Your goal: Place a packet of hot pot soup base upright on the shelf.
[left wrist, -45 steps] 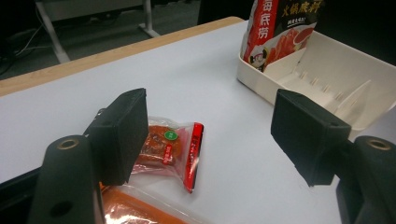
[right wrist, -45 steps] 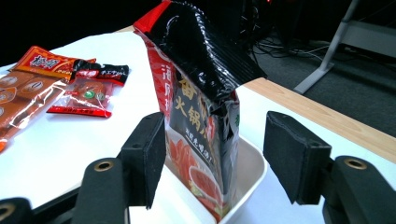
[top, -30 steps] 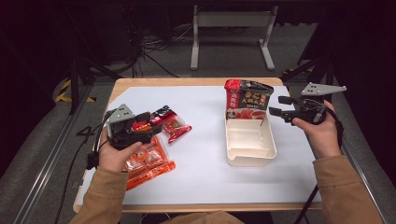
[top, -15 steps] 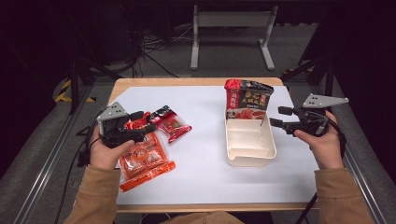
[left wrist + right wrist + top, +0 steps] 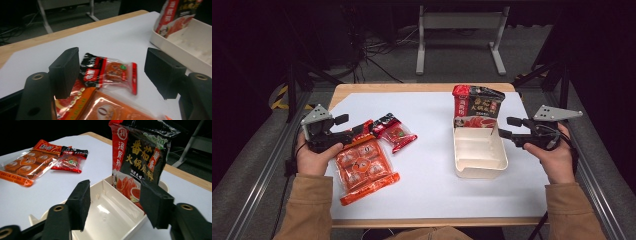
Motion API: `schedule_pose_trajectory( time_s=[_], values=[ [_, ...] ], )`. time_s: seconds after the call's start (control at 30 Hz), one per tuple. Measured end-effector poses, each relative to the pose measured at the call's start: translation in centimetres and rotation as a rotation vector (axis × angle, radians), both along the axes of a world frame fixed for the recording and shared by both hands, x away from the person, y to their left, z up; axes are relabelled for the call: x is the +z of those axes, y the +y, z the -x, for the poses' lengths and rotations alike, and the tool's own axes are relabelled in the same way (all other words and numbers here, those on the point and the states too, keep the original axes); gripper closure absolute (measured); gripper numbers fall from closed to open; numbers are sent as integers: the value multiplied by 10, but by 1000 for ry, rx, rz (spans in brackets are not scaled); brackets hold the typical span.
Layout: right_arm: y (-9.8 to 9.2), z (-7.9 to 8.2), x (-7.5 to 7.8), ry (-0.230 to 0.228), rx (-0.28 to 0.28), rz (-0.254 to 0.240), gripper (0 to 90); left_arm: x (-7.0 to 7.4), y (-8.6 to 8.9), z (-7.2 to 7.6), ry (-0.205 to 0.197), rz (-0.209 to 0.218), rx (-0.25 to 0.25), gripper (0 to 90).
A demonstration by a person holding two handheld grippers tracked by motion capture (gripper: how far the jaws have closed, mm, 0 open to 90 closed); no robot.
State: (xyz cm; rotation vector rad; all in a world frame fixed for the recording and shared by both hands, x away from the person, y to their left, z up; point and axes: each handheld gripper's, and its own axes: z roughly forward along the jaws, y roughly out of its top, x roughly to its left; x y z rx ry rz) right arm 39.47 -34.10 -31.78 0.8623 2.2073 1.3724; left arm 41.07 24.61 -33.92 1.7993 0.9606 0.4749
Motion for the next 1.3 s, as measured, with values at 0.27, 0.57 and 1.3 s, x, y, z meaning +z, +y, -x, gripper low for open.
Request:
schedule_pose_trajectory(
  time_s=[0.27, 0.57, 1.3],
  values=[
    [3, 2, -2, -29, 21, -12, 484, -12, 21, -10, 6, -1, 63, 305],
    [9, 6, -1, -46, 72, -57, 494, -32, 46, -19, 49, -14, 165, 308],
    [16, 6, -2, -16, 125, -51, 478, -81, 77, -32, 175, -15, 315, 289]
  ],
)
